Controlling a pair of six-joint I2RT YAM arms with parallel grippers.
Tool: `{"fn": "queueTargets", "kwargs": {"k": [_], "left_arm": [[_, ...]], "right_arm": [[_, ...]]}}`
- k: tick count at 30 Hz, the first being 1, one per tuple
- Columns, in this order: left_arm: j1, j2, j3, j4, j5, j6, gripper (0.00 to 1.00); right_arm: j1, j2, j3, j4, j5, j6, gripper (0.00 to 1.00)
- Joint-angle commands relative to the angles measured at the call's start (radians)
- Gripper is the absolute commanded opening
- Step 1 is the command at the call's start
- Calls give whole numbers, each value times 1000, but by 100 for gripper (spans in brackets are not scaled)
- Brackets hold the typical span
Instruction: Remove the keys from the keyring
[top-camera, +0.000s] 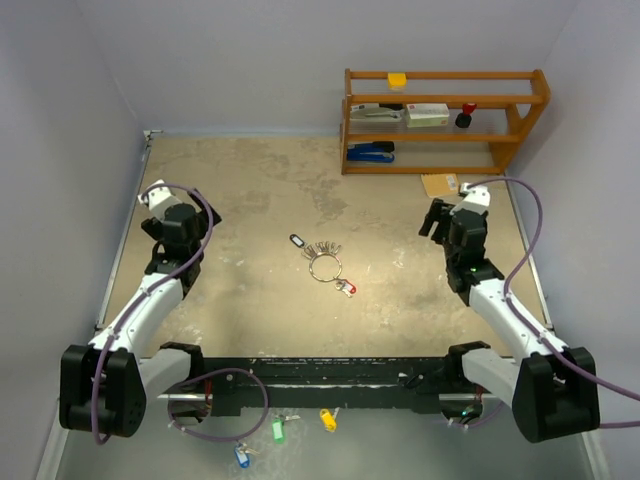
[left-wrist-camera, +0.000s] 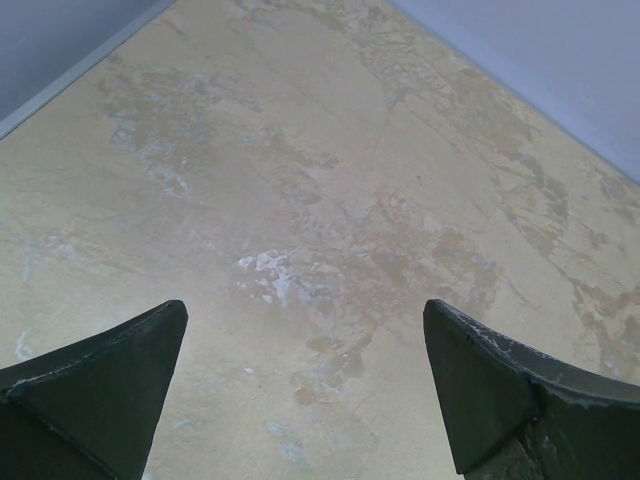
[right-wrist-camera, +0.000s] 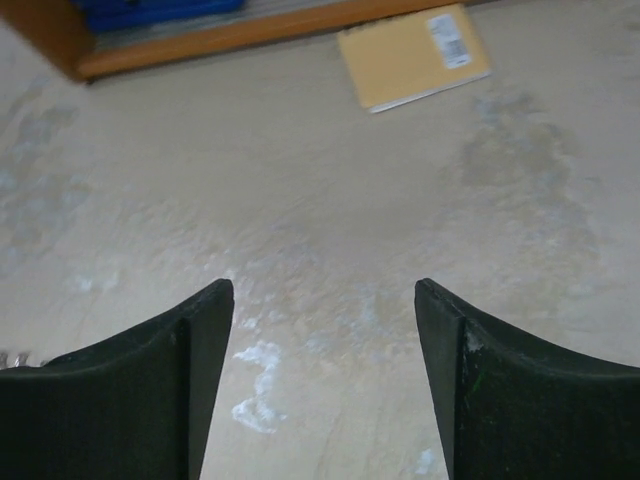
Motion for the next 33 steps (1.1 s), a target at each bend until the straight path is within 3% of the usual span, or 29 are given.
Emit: {"fn": "queueTargets", "kwargs": {"k": [1,3,5,8,14,22,33], "left_arm": [[-4,-41,-6,107,102,7,99],[-4,-47,-25,131,156,6,99],[-4,-49,-50,160,208,-13,99],[-5,-42,-90,216,302,-60,99],[-28,14,-124,239,407,-88,85],[-100,22,-151,254,439,-77,69],[-148,57,-154,251,446,-97,67]], "right_arm": [[139,57,26,0,-153,-86,71],[249,104,47,-26,-125,-128,65],[338,156,72,-61,-110,-145,53],[382,196,69,-62,-154,-111,38],[403,210,35,9,-282,-55,28],[519,250,48,-17,-333,-68,27],[603,320,73,-21,-296,-70,31]]}}
